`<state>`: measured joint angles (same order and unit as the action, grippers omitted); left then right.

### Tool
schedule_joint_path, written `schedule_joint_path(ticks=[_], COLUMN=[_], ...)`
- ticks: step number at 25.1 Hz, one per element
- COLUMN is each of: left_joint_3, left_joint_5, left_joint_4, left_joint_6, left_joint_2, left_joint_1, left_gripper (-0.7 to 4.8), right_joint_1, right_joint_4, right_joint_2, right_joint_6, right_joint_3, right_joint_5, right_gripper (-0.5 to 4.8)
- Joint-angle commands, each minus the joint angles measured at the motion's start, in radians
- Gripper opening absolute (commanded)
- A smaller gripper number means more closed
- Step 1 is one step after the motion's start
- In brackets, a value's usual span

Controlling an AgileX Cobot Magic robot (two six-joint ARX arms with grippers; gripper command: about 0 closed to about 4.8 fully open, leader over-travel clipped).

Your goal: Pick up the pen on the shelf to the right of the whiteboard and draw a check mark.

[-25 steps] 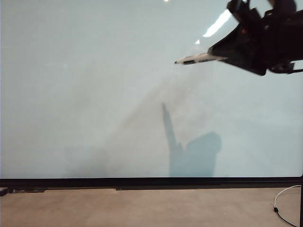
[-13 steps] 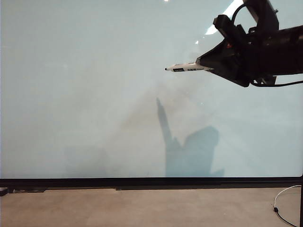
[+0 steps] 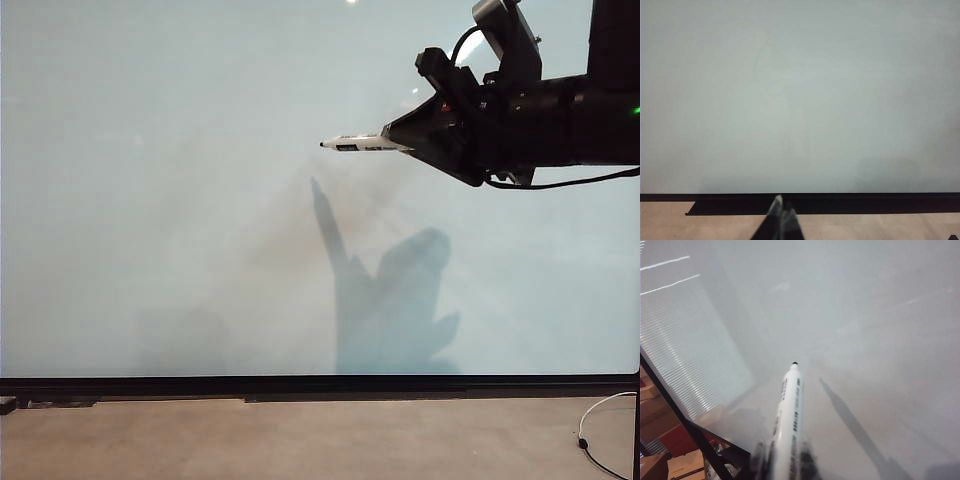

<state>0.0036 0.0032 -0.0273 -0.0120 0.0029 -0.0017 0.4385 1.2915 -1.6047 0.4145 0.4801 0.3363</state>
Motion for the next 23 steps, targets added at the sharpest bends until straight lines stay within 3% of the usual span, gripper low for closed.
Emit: schedule_joint_path(ticks=[1,23], left_joint_3=[0.003,0.003], left_joint_5=[0.0,0.0], left_joint_4=[0.006,0.006], left_joint_6=[0.004,0.004], left_joint_2=[0.0,0.0], left_joint_1=[0.0,0.0], left_gripper=[-0.04,-0.04], right_joint_1=[0.001,-0.002], right_joint_4=[0.011,-0.071], right_joint_2=[-0.004,-0.004], right_joint_6=[0.005,-0.022], right_joint_3=[0.006,0.046], right_joint_5=[-0.004,-0.072], right_gripper=[-0.05,-0.05])
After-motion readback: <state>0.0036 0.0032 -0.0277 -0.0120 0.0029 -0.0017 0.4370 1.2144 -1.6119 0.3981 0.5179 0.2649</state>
